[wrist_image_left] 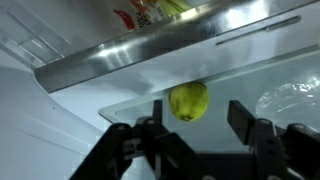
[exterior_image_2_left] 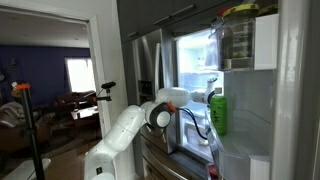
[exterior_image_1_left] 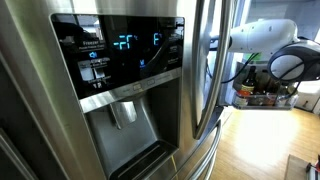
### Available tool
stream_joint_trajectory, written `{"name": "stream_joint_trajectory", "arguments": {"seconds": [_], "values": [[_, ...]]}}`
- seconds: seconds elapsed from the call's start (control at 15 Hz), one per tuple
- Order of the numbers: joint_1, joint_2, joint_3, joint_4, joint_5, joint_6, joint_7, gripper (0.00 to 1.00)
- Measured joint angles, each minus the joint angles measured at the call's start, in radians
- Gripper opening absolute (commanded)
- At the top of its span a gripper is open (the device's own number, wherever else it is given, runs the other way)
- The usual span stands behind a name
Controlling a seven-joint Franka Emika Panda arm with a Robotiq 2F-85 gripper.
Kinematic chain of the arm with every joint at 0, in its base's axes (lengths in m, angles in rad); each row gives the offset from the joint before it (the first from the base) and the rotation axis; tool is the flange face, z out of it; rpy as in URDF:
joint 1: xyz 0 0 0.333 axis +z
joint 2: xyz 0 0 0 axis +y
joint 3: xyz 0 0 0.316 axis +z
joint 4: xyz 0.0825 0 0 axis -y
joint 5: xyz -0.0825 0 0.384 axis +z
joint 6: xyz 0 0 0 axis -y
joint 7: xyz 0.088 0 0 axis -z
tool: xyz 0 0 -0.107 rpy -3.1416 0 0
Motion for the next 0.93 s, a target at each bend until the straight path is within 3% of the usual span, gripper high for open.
{"name": "stream_joint_trajectory", "arguments": {"seconds": [0.2,0.27,0.33,0.8,0.93], "values": [[-0.003,0.020,0.003,0.013,0.000,0.000,-0.010,1.00],[-0.005,0.030,0.003,0.022,0.000,0.000,-0.015,0.95],[-0.007,0.038,0.003,0.030,0.000,0.001,-0.020,0.75],[-0.016,0.085,0.004,0.093,0.000,0.001,-0.047,0.21],[-0.017,0.096,0.005,0.108,0.000,0.001,-0.048,0.15]]}}
